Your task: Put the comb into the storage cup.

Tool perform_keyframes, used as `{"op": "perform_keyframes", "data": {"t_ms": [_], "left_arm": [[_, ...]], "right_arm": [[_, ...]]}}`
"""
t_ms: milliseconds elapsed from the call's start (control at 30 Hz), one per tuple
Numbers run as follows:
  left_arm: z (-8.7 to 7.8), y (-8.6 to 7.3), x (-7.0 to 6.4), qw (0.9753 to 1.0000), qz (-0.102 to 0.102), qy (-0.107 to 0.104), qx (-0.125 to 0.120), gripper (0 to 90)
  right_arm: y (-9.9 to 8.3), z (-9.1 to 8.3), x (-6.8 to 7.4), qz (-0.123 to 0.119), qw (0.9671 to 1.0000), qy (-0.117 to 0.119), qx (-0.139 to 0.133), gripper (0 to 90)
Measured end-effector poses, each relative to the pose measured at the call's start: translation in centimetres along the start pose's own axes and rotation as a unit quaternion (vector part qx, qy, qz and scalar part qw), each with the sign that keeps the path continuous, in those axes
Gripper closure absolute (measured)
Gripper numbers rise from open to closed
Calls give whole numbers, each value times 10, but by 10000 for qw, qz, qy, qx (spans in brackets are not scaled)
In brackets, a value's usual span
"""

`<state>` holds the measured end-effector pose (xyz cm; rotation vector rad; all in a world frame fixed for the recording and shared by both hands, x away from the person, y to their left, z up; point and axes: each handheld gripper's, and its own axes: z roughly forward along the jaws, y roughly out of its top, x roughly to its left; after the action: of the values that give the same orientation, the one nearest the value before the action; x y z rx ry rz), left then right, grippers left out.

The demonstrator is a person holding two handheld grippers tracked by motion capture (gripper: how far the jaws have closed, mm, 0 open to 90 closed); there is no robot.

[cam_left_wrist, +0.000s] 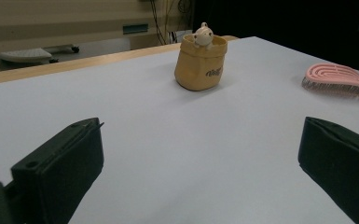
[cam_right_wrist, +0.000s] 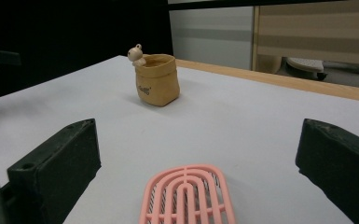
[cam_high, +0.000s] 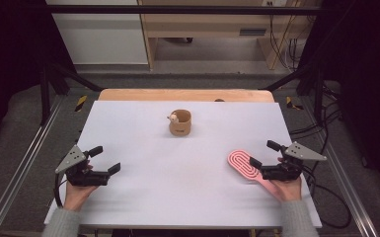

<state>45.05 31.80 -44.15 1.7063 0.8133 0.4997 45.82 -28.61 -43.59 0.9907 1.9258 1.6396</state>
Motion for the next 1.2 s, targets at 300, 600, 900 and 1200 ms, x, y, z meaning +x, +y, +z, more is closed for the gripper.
{"op": "perform_keyframes", "data": {"t_ms": [300, 600, 900, 1200], "left_arm": [[2, -2, 0, 10000, 9, -1, 72, 0], [2, -2, 0, 10000, -3, 0, 78, 0], [2, -2, 0, 10000, -6, 6, 81, 0], [1, -2, 1, 10000, -6, 12, 81, 0]], "right_arm": [[2, -1, 1, -92, 9999, -34, 86, 3], [10, -2, 6, -230, 9995, -44, 234, 3], [16, -2, 10, -336, 9968, -114, 710, 3], [19, -6, 12, -443, 9910, -243, 1239, 3]]}}
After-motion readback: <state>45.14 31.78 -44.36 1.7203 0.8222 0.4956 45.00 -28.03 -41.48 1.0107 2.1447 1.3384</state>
